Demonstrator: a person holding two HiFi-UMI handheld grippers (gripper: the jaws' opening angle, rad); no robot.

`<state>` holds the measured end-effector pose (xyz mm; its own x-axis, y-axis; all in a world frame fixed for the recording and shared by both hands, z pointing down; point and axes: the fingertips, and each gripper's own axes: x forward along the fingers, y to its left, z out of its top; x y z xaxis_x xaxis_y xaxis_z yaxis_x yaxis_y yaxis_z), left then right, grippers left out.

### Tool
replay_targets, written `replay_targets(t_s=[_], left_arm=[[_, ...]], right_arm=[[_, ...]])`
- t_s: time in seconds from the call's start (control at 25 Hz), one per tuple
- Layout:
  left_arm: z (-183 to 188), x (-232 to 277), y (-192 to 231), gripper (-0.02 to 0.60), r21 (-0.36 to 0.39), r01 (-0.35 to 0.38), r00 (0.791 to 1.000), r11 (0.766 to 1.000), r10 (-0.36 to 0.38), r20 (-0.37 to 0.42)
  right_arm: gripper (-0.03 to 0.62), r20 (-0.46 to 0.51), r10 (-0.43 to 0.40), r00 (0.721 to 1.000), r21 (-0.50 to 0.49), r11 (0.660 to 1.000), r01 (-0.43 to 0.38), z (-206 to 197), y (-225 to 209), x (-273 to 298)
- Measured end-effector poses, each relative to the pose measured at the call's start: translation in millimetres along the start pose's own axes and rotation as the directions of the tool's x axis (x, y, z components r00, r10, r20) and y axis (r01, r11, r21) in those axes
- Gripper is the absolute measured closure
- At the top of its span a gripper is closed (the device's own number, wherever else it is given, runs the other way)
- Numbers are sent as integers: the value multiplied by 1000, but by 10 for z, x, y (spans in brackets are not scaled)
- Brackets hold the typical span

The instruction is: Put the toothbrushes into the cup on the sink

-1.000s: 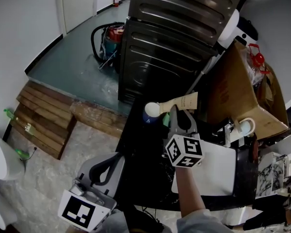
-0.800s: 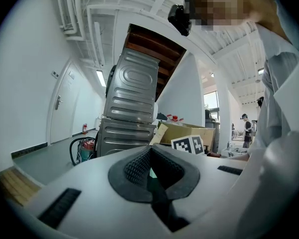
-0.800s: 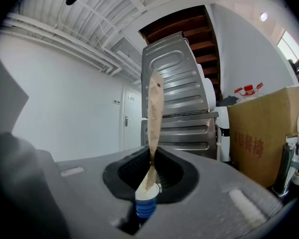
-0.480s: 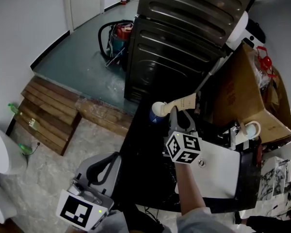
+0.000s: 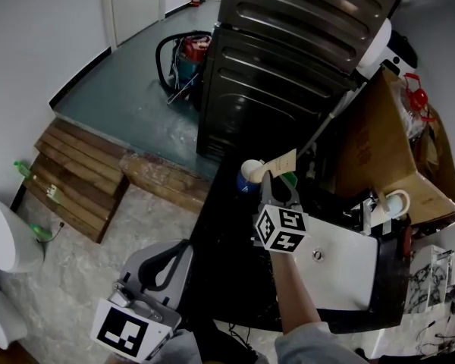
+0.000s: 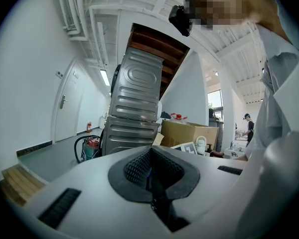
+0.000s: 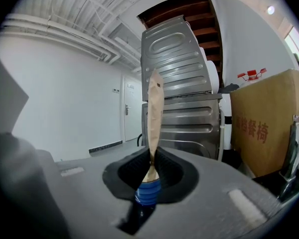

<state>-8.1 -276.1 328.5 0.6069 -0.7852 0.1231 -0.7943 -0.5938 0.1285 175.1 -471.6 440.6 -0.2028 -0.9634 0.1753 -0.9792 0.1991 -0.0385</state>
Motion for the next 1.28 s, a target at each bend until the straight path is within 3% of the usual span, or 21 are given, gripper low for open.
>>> replay_targets(t_s=[0.12,0.8,1.28], left_arm=[[-9,4,-19,578,-38,6,1000,999,-7,-19],[-59,1,81,578,-37,10,999,999,-12,-30],[-68,27,68,578,-36,25,999,999,-26,-27]], right_arm=[[568,-23,4,1000,-4,1000,-5,-67,31,39],[561,-92,-25,995,-32,999,22,-326,55,164],[479,-125,-21,992,-8,1000,20,-385,5,126]])
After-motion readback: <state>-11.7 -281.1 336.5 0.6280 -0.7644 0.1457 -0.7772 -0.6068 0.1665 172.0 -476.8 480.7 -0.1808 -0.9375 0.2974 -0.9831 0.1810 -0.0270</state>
